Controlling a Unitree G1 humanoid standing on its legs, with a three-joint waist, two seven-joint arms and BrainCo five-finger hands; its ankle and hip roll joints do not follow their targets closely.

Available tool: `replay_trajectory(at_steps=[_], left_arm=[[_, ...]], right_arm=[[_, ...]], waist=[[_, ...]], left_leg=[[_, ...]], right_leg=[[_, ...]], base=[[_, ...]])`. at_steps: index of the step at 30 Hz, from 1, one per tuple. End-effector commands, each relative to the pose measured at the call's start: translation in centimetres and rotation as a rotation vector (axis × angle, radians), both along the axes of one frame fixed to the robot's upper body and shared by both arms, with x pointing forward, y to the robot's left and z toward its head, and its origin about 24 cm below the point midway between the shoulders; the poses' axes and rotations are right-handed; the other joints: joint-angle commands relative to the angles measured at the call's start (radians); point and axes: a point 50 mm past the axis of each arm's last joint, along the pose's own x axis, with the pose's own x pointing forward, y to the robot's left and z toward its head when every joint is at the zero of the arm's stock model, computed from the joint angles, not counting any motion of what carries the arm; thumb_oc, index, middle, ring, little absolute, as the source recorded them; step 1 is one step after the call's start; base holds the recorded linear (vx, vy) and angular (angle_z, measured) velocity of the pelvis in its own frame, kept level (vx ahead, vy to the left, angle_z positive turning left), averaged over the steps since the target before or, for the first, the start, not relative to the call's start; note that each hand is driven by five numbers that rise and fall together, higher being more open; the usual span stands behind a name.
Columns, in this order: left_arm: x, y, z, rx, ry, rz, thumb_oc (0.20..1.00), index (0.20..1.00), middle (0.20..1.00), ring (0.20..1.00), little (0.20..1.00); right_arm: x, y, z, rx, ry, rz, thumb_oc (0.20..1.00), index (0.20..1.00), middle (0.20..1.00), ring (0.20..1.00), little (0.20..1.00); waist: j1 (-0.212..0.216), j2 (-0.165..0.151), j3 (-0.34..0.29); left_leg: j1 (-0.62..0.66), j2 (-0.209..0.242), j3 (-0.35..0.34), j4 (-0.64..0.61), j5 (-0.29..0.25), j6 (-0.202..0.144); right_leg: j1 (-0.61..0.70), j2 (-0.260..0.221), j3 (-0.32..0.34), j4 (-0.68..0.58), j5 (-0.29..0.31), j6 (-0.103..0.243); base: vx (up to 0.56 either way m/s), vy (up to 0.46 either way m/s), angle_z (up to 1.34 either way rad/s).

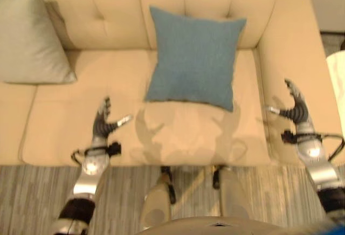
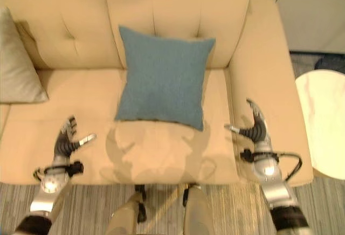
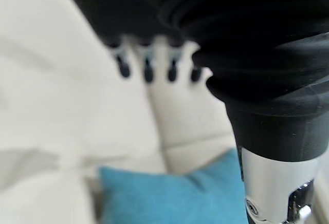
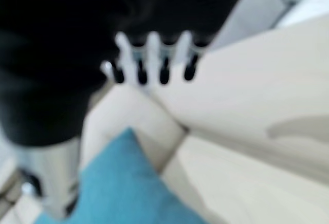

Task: Pick up all the scattered cushions and arrange them neatly on the sofa.

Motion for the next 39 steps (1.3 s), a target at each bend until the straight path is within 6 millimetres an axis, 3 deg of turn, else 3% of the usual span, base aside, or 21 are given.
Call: replay_trajectory(at_steps=[1, 2, 4, 6, 8, 10, 12, 17, 20, 25, 28, 29, 30, 31, 32, 34, 35, 36, 37, 39], left_arm=[[4.4, -0.4, 4.3, 0.112, -0.147, -0.116, 1.0, 1.0, 1.0, 1.0, 1.0], [4.4, -0.4, 4.2, 0.112, -0.146, -0.115, 1.0, 1.0, 1.0, 1.0, 1.0], [2.9, -0.3, 1.7, 0.07, -0.057, -0.078, 1.0, 1.0, 1.0, 1.0, 1.0], [2.6, -0.4, 1.1, 0.052, -0.039, -0.07, 1.0, 1.0, 1.0, 1.0, 1.0], [0.9, -0.3, -1.1, 0.016, 0.048, -0.045, 1.0, 1.0, 1.0, 1.0, 1.0], [0.1, -0.2, -1.8, 0.012, 0.079, -0.038, 1.0, 1.0, 1.0, 1.0, 1.0], [-1.4, -0.2, -3.6, 0.013, 0.168, -0.033, 1.0, 1.0, 1.0, 1.0, 1.0], [-2.2, -0.6, -4.4, 0.002, 0.202, -0.036, 1.0, 1.0, 1.0, 1.0, 1.0], [-0.8, -1.2, -3.6, 0.015, 0.158, -0.054, 1.0, 1.0, 1.0, 1.0, 1.0], [4.0, -3.6, -0.6, -0.018, -0.005, -0.074, 1.0, 1.0, 1.0, 1.0, 1.0], [7.5, -5.6, 2.8, -0.032, -0.146, -0.102, 1.0, 1.0, 1.0, 1.0, 1.0], [7.5, -5.6, 2.8, -0.032, -0.147, -0.102, 1.0, 1.0, 1.0, 1.0, 1.0], [9.2, -6.3, 5.0, -0.037, -0.223, -0.109, 1.0, 1.0, 1.0, 1.0, 1.0], [9.2, -6.3, 5.0, -0.037, -0.224, -0.109, 1.0, 1.0, 1.0, 1.0, 1.0], [11.1, -6.8, 7.9, -0.023, -0.316, -0.12, 1.0, 1.0, 1.0, 1.0, 1.0], [11.7, -6.9, 9.1, -0.016, -0.349, -0.122, 1.0, 1.0, 1.0, 1.0, 1.0], [13.2, -7.2, 12.2, 0.026, -0.432, -0.131, 1.0, 1.0, 1.0, 1.0, 1.0], [13.2, -7.2, 12.3, 0.026, -0.434, -0.131, 1.0, 1.0, 1.0, 1.0, 1.0], [14.2, -7.5, 15.3, 0.061, -0.519, -0.145, 1.0, 1.0, 1.0, 1.0, 1.0], [14.7, -8.0, 17.8, 0.08, -0.593, -0.161, 1.0, 1.0, 1.0, 1.0, 1.0]], right_arm=[[3.1, 1.6, 3.8, 0.036, -0.163, 0.121, 1.0, 1.0, 1.0, 1.0, 1.0], [3.0, 1.6, 3.7, 0.036, -0.162, 0.121, 1.0, 1.0, 1.0, 1.0, 1.0], [1.9, 1.4, 1.2, 0.057, -0.061, 0.099, 1.0, 1.0, 1.0, 1.0, 1.0], [1.7, 1.5, 0.5, 0.057, -0.034, 0.098, 1.0, 1.0, 1.0, 1.0, 1.0], [0.2, 1.4, -2.2, 0.063, 0.084, 0.079, 1.0, 1.0, 1.0, 1.0, 1.0], [-0.4, 1.3, -3.0, 0.068, 0.116, 0.072, 1.0, 1.0, 1.0, 1.0, 1.0], [-1.6, 1.5, -5.0, 0.093, 0.2, 0.064, 1.0, 1.0, 1.0, 1.0, 1.0], [-2.3, 2.0, -6.3, 0.12, 0.251, 0.063, 1.0, 1.0, 1.0, 1.0, 1.0], [-1.1, 3.0, -6.0, 0.146, 0.226, 0.073, 1.0, 1.0, 1.0, 1.0, 1.0], [3.3, 5.8, -3.7, 0.207, 0.119, 0.102, 1.0, 1.0, 1.0, 1.0, 1.0], [6.8, 7.8, -1.5, 0.232, 0.047, 0.118, 1.0, 1.0, 1.0, 1.0, 1.0], [6.8, 7.8, -1.4, 0.232, 0.046, 0.119, 1.0, 1.0, 1.0, 1.0, 1.0], [8.5, 8.5, 0.2, 0.214, 0.009, 0.126, 1.0, 1.0, 1.0, 1.0, 1.0], [8.6, 8.5, 0.2, 0.214, 0.008, 0.126, 1.0, 1.0, 1.0, 1.0, 1.0], [10.8, 8.9, 3.2, 0.17, -0.064, 0.13, 1.0, 1.0, 1.0, 1.0, 1.0], [11.5, 9.1, 4.2, 0.159, -0.087, 0.134, 1.0, 1.0, 1.0, 1.0, 1.0], [13.1, 9.4, 6.7, 0.137, -0.132, 0.129, 1.0, 1.0, 1.0, 1.0, 1.0], [13.1, 9.4, 6.7, 0.137, -0.133, 0.129, 1.0, 1.0, 1.0, 1.0, 1.0], [14.2, 9.6, 9.2, 0.139, -0.189, 0.128, 1.0, 1.0, 1.0, 1.0, 1.0], [15.1, 9.6, 11.5, 0.147, -0.237, 0.114, 1.0, 1.0, 1.0, 1.0, 1.0]], waist=[[-0.024, -0.031, 0.019], [-0.024, -0.031, 0.019], [-0.027, -0.027, 0.015], [-0.028, -0.026, 0.011], [-0.03, -0.024, 0.001], [-0.03, -0.024, -0.004], [-0.03, -0.021, -0.02], [-0.025, -0.024, -0.026], [-0.02, -0.028, -0.004], [-0.004, -0.028, 0.069], [0.011, -0.023, 0.121], [0.011, -0.023, 0.121], [0.019, -0.018, 0.135], [0.018, -0.018, 0.135], [0.022, -0.017, 0.159], [0.026, -0.015, 0.166], [0.031, -0.012, 0.182], [0.031, -0.012, 0.182], [0.034, -0.007, 0.197], [0.037, -0.001, 0.204]], left_leg=[[0.022, 0.008, 0.029, -0.008, -0.014, -0.039], [0.024, 0.008, 0.029, -0.01, -0.013, -0.039], [0.058, 0.007, 0.035, -0.02, -0.014, -0.04], [0.059, 0.006, 0.034, -0.023, -0.01, -0.039], [0.082, 0.003, 0.035, -0.025, -0.014, -0.036], [0.093, 0.003, 0.034, -0.025, -0.017, -0.034], [0.123, 0.0, 0.036, -0.025, -0.029, -0.03], [0.148, -0.005, 0.039, -0.025, -0.042, -0.025], [0.126, -0.007, 0.038, -0.024, -0.04, -0.023], [0.026, -0.002, 0.033, -0.008, -0.021, -0.026], [-0.054, -0.001, 0.025, 0.025, -0.016, -0.032], [-0.055, 0.0, 0.025, 0.026, -0.017, -0.032], [-0.099, 0.0, 0.025, 0.045, -0.015, -0.035], [-0.1, 0.0, 0.024, 0.046, -0.015, -0.035], [-0.154, -0.002, 0.024, 0.076, -0.016, -0.038], [-0.173, -0.002, 0.025, 0.084, -0.017, -0.039], [-0.227, -0.003, 0.025, 0.109, -0.018, -0.04], [-0.229, -0.002, 0.025, 0.11, -0.018, -0.04], [-0.274, -0.004, 0.024, 0.121, -0.017, -0.041], [-0.314, -0.004, 0.023, 0.129, -0.02, -0.042]], right_leg=[[0.142, 0.004, -0.042, -0.127, -0.016, 0.054], [0.144, 0.004, -0.042, -0.128, -0.016, 0.054], [0.181, 0.011, -0.049, -0.135, -0.022, 0.056], [0.184, 0.013, -0.05, -0.136, -0.02, 0.055], [0.208, 0.017, -0.053, -0.133, -0.025, 0.055], [0.218, 0.018, -0.054, -0.132, -0.029, 0.055], [0.243, 0.019, -0.056, -0.133, -0.037, 0.055], [0.273, 0.019, -0.058, -0.148, -0.043, 0.057], [0.248, 0.018, -0.052, -0.149, -0.035, 0.057], [0.145, 0.013, -0.033, -0.134, -0.018, 0.047], [0.072, 0.007, -0.029, -0.111, -0.009, 0.044], [0.071, 0.007, -0.029, -0.11, -0.01, 0.044], [0.038, 0.003, -0.029, -0.109, -0.004, 0.042], [0.037, 0.003, -0.029, -0.108, -0.004, 0.042], [-0.007, 0.002, -0.025, -0.102, 0.003, 0.042], [-0.023, 0.001, -0.023, -0.099, 0.005, 0.043], [-0.069, 0.001, -0.019, -0.097, 0.016, 0.046], [-0.071, 0.001, -0.019, -0.096, 0.016, 0.046], [-0.111, 0.001, -0.012, -0.098, 0.026, 0.05], [-0.152, -0.002, -0.007, -0.099, 0.035, 0.054]], base=[[0.09, 0.024, 0.02], [0.05, 0.01, 0.01], [0.05, 0.014, 0.01], [0.0, 0.0, 0.0], [0.04, 0.004, -0.02], [0.06, 0.008, 0.03], [0.07, 0.015, 0.02], [0.06, -0.007, -0.05], [-0.04, -0.013, -0.03], [-0.14, -0.017, -0.03], [-0.09, -0.033, -0.03], [-0.07, -0.032, -0.01], [-0.03, -0.016, 0.01], [-0.09, -0.034, 0.0], [-0.05, -0.019, 0.03], [-0.07, -0.02, 0.0], [-0.07, -0.018, -0.01], [-0.09, -0.013, 0.01], [-0.05, 0.007, -0.01], [-0.04, 0.013, -0.03]])
